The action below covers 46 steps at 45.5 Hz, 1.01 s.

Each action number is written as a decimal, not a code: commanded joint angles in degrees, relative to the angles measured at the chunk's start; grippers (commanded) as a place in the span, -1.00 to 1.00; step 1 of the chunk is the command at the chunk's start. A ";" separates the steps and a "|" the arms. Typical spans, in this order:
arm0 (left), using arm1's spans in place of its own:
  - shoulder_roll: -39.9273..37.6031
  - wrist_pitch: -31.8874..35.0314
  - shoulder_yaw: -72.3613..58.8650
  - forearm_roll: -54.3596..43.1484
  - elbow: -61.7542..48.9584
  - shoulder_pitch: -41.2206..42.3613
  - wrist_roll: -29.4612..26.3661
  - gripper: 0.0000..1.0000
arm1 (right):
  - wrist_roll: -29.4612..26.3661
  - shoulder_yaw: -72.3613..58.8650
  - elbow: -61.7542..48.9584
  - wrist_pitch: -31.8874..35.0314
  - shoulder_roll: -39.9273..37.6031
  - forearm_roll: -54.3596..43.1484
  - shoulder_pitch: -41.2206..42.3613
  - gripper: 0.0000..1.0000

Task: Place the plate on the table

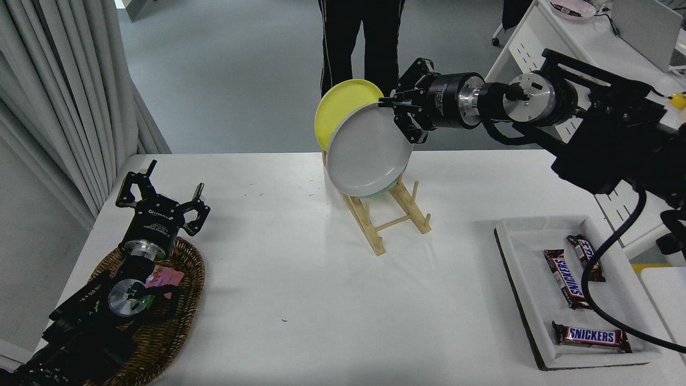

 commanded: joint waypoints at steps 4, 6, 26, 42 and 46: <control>0.00 0.00 0.00 0.00 0.00 0.00 -0.02 1.00 | -0.33 8.10 12.36 -12.67 -2.89 12.38 -0.22 -1.00; 0.00 0.00 0.00 0.00 0.00 0.00 -0.02 1.00 | -0.33 9.77 13.33 -15.49 -2.72 12.82 -1.10 -1.00; 0.00 0.00 0.00 0.00 0.00 0.00 -0.02 1.00 | -0.41 15.22 20.63 -32.80 -1.93 22.84 -5.85 -1.00; 0.00 0.00 0.00 0.00 0.00 0.00 -0.02 1.00 | -2.52 16.19 20.98 -41.78 -0.34 25.39 -9.53 -1.00; 0.00 0.00 0.00 0.00 0.00 0.00 -0.02 1.00 | -2.70 15.49 20.89 -41.78 -0.34 22.59 -12.52 -1.00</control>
